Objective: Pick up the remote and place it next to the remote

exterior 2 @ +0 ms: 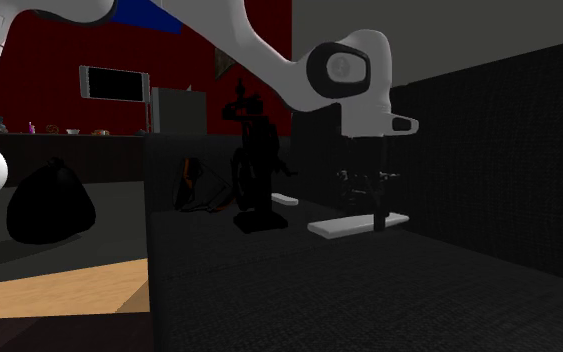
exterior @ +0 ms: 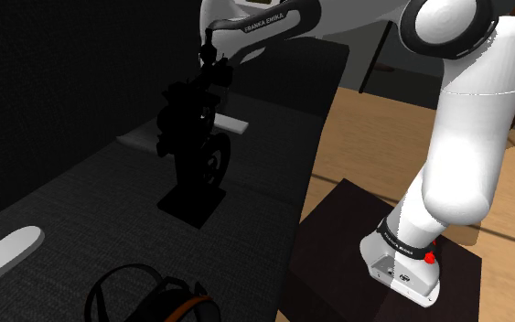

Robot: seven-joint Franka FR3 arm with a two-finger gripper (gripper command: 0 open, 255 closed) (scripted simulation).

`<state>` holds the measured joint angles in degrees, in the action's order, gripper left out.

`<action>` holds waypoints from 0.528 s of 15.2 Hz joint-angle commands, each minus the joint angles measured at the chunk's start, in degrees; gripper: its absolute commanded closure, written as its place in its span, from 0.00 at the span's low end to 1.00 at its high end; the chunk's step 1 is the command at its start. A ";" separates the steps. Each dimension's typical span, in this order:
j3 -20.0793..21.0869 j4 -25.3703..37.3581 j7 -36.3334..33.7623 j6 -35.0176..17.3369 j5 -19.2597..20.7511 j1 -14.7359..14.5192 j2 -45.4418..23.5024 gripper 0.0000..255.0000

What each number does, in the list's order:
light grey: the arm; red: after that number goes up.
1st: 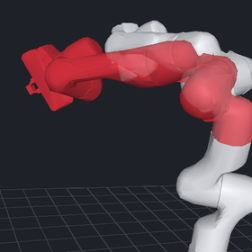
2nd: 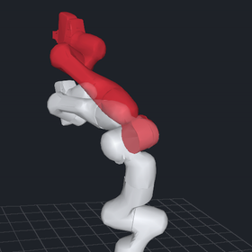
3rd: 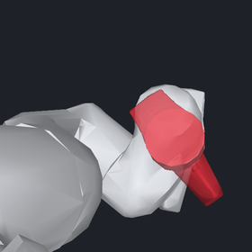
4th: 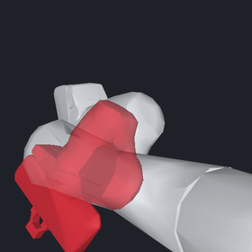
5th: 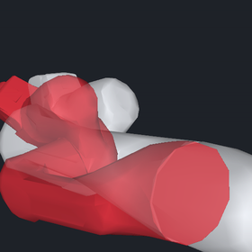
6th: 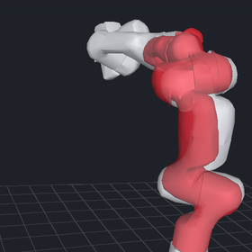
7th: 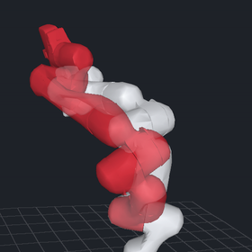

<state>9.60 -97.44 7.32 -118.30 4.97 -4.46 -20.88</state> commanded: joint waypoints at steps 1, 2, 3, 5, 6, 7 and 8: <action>0.04 1.03 0.16 1.46 -0.13 0.04 0.42 1.00; 0.06 1.46 0.21 2.13 -0.19 0.05 0.67 1.00; 0.08 1.91 0.26 2.81 -0.25 0.06 0.90 1.00; 0.11 2.52 0.32 3.72 -0.33 0.06 1.21 1.00; 0.50 2.18 -0.90 3.65 -0.22 -0.73 1.45 1.00; 0.88 1.89 -2.13 3.61 -0.11 -1.54 1.64 1.00; 1.26 1.68 -3.36 3.59 0.00 -2.34 1.79 1.00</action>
<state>10.51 -96.42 5.09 -115.31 4.86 -6.04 -18.98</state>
